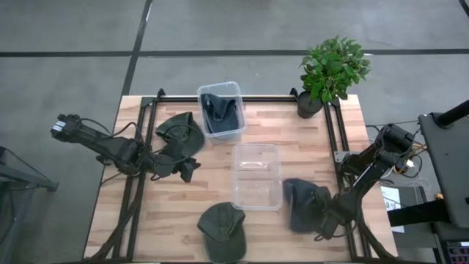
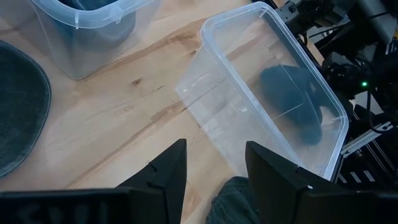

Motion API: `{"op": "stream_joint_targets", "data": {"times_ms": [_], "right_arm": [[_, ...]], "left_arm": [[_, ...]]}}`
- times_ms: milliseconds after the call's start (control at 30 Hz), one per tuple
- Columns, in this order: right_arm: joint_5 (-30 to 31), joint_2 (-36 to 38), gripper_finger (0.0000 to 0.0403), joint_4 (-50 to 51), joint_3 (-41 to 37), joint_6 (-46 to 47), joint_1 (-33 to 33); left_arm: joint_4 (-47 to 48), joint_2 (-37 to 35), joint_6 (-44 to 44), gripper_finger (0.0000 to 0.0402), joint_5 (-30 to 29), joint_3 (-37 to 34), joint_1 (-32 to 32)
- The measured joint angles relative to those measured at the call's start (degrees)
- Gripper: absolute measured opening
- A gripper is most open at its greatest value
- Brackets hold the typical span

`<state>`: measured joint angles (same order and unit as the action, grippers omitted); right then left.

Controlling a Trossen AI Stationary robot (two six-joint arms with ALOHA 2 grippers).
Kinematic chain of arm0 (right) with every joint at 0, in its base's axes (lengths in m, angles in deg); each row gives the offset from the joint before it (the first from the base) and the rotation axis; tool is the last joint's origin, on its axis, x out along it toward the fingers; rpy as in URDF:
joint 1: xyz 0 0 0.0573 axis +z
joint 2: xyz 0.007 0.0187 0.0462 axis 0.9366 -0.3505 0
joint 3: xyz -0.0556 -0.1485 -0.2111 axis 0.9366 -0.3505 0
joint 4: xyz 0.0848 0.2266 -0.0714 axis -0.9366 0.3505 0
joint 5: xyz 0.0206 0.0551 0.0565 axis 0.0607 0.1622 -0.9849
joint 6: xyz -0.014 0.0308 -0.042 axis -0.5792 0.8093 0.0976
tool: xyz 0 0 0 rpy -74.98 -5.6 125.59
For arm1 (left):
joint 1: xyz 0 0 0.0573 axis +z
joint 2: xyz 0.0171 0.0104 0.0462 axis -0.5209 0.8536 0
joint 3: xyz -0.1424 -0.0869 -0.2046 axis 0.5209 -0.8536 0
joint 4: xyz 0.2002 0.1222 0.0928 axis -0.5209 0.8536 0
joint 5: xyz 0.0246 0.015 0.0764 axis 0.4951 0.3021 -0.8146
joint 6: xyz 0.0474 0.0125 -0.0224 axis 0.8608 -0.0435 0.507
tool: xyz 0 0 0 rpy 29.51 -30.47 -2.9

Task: Pick & Place hat
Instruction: Put the blue cap into the top transparent bin

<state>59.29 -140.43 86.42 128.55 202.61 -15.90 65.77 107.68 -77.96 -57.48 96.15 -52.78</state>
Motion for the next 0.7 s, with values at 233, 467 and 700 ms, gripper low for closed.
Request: {"op": "stream_joint_targets", "data": {"times_ms": [233, 467, 700], "right_arm": [[0.2, 1.0, 0.0021, 3.1, 0.1, -0.4, 0.0], [-0.8, 5.4, 0.0011, 9.9, 0.3, -0.7, -0.1], [0.2, 11.3, 0.0011, 28.2, 7.0, -1.0, -0.2]], "left_arm": [[0.0, 0.0, 0.0, 0.0156, 0.0, 0.0, 0.0], [0.0, 0.0, -0.1, 0.0156, 0.0, 0.0, 0.0], [0.0, 0.0, 0.0, 0.0156, 0.0, 0.0, 0.0]]}}
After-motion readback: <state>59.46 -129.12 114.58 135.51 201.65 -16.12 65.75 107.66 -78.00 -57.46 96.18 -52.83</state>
